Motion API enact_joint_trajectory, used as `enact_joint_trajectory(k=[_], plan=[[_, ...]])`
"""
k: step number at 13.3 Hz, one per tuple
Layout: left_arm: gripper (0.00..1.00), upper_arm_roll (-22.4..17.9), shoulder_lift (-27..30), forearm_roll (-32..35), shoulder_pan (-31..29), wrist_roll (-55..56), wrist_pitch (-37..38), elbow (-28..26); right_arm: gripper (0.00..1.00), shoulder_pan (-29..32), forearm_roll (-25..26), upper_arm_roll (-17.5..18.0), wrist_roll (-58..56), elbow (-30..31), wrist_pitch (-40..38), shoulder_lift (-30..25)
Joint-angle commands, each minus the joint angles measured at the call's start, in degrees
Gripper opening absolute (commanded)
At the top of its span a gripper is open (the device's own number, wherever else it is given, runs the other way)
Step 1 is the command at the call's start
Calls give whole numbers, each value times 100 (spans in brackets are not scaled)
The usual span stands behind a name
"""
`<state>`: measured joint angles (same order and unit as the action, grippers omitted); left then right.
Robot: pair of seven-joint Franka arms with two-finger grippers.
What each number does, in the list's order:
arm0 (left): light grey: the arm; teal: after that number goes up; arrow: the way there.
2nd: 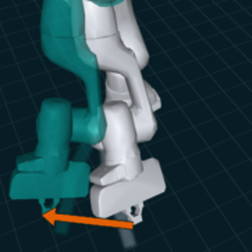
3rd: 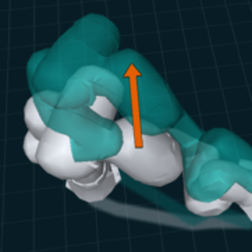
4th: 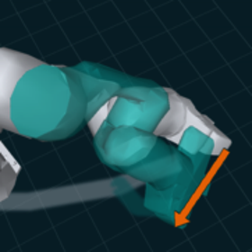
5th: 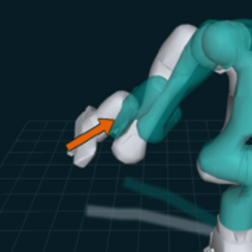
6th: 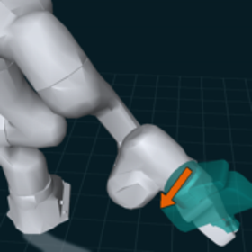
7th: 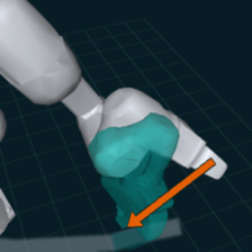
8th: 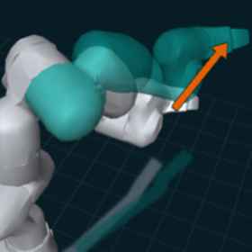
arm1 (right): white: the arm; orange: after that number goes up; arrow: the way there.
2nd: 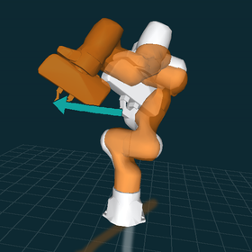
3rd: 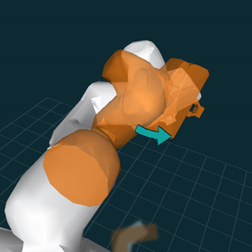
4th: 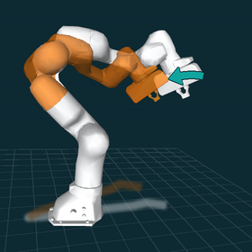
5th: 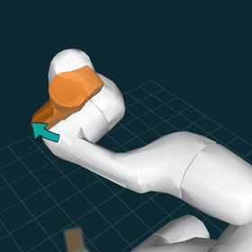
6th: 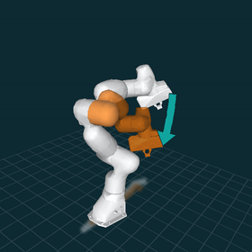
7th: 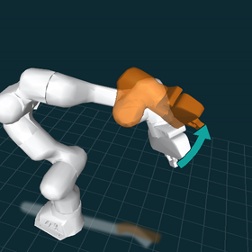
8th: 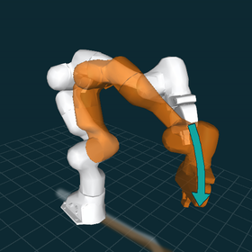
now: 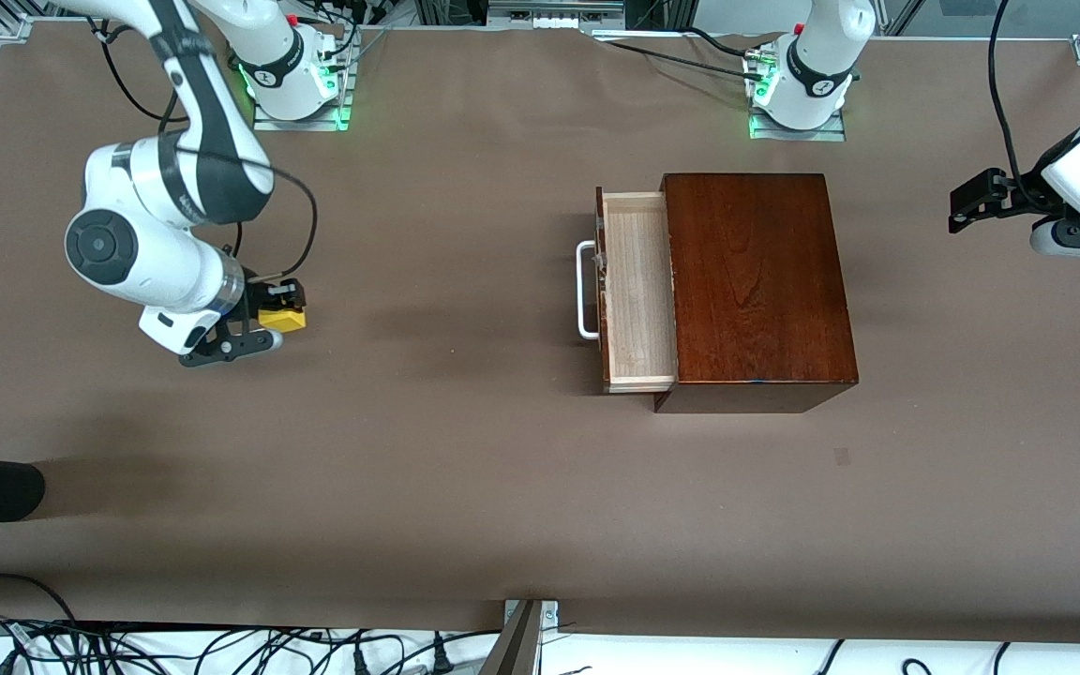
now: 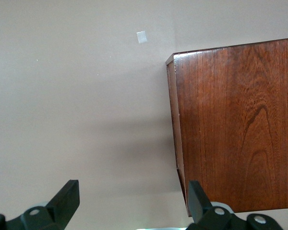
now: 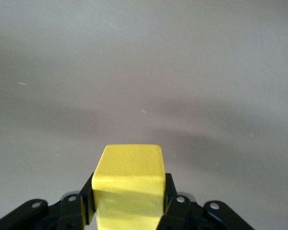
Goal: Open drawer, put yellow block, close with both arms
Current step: 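Lift the yellow cube with the right gripper and carry it over the drawer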
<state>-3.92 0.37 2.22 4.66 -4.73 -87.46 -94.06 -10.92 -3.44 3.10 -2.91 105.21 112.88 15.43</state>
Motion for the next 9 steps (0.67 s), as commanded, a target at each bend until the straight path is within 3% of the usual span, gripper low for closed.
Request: enact_joint_trajectory(k=[1, 3, 6, 9], plan=[[100, 5, -64, 112, 17, -81, 115, 169, 0, -338, 19, 270, -105, -806, -336, 223], [100, 5, -64, 121, 17, -81, 115, 178, 0, -786, 63, 270, -105, -1264, -547, 329], [100, 5, -64, 121, 17, -81, 115, 178, 0, -1865, 545, 279, -70, -2002, -898, 697], [100, 5, -64, 112, 17, -81, 115, 169, 0, -2518, 458, 331, -52, -3046, -1074, 1426]])
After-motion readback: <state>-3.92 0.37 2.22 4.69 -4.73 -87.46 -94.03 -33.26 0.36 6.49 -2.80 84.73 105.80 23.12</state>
